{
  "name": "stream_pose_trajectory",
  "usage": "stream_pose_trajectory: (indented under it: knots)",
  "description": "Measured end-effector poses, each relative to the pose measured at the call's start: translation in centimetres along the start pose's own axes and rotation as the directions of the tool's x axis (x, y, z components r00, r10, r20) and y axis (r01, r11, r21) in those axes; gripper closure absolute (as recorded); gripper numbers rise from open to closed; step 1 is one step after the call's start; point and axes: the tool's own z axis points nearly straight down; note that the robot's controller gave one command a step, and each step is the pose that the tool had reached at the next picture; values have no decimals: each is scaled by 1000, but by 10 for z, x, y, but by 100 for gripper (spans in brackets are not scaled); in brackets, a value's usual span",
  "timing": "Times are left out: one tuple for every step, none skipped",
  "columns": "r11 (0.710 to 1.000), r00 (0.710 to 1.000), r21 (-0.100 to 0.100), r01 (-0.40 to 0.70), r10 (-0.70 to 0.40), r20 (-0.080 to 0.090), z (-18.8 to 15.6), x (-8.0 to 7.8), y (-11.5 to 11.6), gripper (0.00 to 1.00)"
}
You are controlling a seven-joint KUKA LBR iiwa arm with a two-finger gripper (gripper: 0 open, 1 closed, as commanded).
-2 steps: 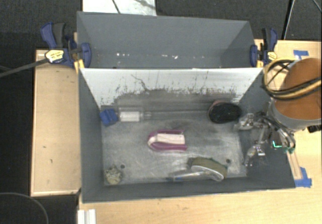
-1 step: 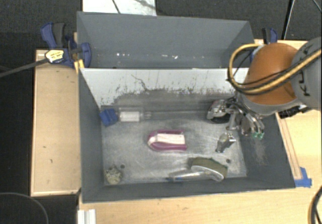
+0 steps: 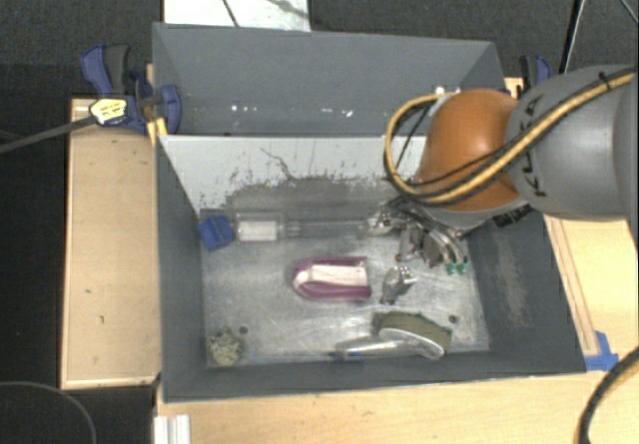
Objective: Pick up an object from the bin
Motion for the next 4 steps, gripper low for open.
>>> stream_pose_trajectory:
  knots:
    - [991,991,4,135,-135,4,42,-31,34,0]
    - [979,979,3,204,-204,-1,31,8,64,0]
    - [979,979,4,203,-203,1,31,6,63,100]
    - [968,968,5,250,-250,8,-159,15,74,100]
